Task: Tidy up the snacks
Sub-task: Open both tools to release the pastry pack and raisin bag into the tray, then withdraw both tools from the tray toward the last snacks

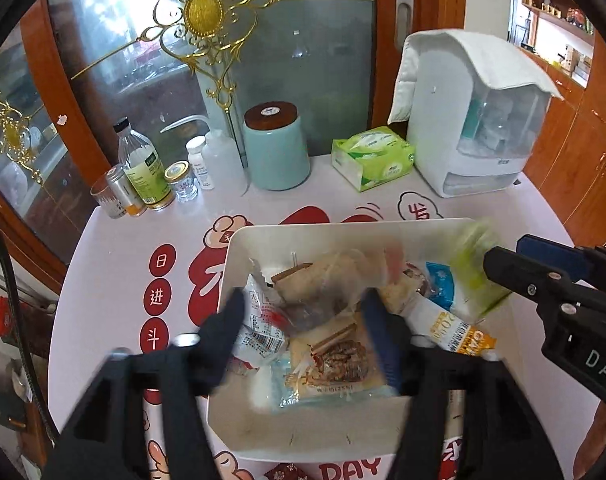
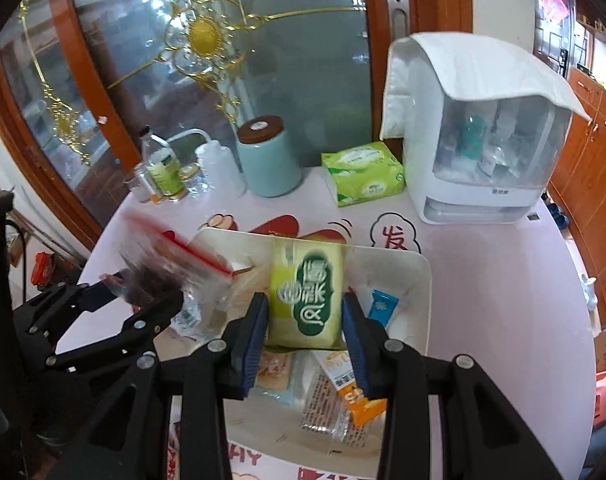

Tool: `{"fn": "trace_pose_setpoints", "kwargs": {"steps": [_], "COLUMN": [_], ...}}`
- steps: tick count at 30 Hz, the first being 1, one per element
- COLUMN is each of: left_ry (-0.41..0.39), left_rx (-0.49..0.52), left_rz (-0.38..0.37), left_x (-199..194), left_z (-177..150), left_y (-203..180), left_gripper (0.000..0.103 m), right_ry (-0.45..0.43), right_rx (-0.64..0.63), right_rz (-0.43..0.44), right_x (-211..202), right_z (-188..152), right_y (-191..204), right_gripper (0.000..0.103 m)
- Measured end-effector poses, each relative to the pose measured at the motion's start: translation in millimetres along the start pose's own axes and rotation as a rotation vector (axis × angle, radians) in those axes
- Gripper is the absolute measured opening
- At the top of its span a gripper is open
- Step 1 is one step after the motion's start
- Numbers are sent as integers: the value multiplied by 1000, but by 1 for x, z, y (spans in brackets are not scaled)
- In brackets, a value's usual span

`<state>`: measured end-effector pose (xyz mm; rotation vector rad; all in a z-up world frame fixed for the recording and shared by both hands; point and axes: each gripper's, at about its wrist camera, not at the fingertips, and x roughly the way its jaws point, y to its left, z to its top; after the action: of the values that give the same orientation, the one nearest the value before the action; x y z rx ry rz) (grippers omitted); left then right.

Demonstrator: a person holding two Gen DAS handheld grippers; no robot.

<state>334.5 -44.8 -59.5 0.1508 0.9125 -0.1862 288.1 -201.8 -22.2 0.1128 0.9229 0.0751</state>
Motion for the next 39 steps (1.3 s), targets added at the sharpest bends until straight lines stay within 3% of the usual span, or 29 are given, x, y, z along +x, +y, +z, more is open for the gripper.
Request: {"fn": "trace_pose_setpoints", "kwargs": {"steps": [1, 4, 7, 19, 39], "left_ry": [0, 8, 42, 31, -59], "left_rx": [-5, -16, -28, -41, -67], "left_rz": [9, 11, 12, 26, 13], "left_x": [2, 9, 15, -6, -99], "left_z": [0, 0, -2, -11, -54], "left_y": [0, 1, 2, 2, -8], "left_gripper": [91, 99, 99, 99, 99], "right_ry": [7, 29, 29, 24, -38], "right_rx": [2, 17, 26, 12, 0], "right_rz": [3, 4, 4, 30, 87], "right_x": [4, 12, 13, -4, -81], "right_z": [0, -1, -5, -19, -60], "right_y": [-2, -7, -10, -5, 3], "right_gripper": [39, 48, 54, 54, 54]}}
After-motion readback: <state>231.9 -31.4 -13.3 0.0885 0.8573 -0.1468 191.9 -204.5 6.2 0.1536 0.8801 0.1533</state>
